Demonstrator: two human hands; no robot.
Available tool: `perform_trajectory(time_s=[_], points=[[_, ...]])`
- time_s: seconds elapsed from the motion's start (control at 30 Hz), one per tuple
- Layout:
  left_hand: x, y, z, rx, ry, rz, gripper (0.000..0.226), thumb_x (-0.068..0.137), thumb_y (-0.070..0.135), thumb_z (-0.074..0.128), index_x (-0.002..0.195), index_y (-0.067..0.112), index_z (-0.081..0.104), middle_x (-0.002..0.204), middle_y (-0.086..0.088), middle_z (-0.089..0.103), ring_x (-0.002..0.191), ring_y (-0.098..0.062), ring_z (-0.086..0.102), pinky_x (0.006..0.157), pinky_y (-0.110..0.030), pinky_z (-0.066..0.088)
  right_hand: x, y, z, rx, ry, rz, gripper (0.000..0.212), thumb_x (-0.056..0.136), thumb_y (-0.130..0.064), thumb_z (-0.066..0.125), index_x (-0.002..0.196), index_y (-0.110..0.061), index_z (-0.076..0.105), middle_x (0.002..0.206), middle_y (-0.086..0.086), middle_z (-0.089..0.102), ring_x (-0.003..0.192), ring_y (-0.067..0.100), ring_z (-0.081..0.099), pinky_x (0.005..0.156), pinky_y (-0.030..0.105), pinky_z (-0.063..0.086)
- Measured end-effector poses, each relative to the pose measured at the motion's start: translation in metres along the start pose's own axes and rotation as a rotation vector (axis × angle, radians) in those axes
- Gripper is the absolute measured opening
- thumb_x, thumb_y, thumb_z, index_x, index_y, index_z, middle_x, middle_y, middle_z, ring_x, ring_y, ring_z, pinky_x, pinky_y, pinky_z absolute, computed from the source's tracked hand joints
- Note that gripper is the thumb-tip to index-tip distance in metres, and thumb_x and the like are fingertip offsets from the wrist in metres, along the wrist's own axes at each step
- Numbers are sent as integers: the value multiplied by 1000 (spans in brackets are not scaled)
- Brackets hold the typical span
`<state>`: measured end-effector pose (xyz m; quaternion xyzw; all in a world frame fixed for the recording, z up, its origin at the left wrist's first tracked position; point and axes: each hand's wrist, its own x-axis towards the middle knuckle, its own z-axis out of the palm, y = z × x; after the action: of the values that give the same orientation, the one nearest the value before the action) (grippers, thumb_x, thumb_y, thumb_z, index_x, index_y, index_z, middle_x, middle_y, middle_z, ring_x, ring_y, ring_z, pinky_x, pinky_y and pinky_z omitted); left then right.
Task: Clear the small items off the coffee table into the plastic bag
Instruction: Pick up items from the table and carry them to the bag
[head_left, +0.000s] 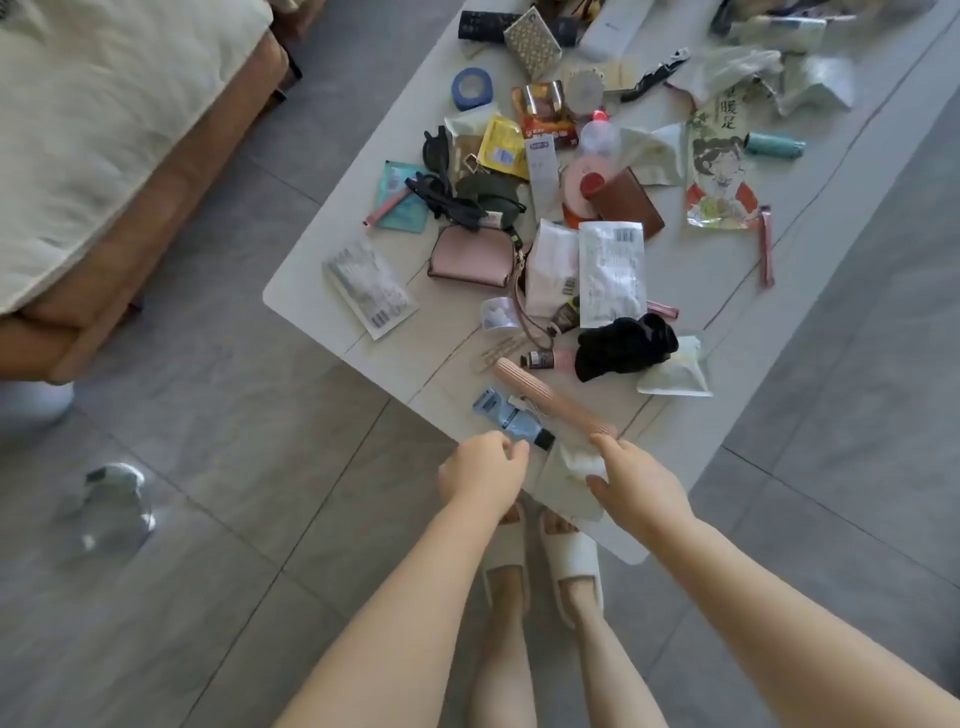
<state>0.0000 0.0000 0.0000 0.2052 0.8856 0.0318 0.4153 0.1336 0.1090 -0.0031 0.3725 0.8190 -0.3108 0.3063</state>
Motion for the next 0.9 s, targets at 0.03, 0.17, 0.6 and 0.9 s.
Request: perform_trajectory(time_s=[0.03,0.17,0.6,0.9], points=[[6,0,2,27,-5,-1,40,95,48,39,123,25,56,119,1,61,102,-20,59,78,-31,44,4,0,4,-19,-9,0,51,94,-22,47,142,-21,32,135,2,49,118,25,50,84,34,47],[36,-6,14,133,34,134,44,94,37,49,136,27,43,135,1,45,119,-19,47,88,-35,48,24,4,30,-101,4,-21,47,93,-28,52,137,-20,39,135,1,47,119,24,45,91,33,44],[81,-17,41,324,121,360,52,89,20,61,137,27,42,143,-5,31,133,-22,28,100,-32,41,43,6,78,-220,176,-9,51,74,-23,73,121,-16,55,118,3,57,107,28,53,86,35,42],[94,-24,47,349,204,374,53,85,33,66,131,21,44,145,-1,36,136,-22,27,107,-35,35,50,11,91,-193,213,-14,48,82,-31,65,125,-18,49,121,2,53,113,26,46,93,33,35]])
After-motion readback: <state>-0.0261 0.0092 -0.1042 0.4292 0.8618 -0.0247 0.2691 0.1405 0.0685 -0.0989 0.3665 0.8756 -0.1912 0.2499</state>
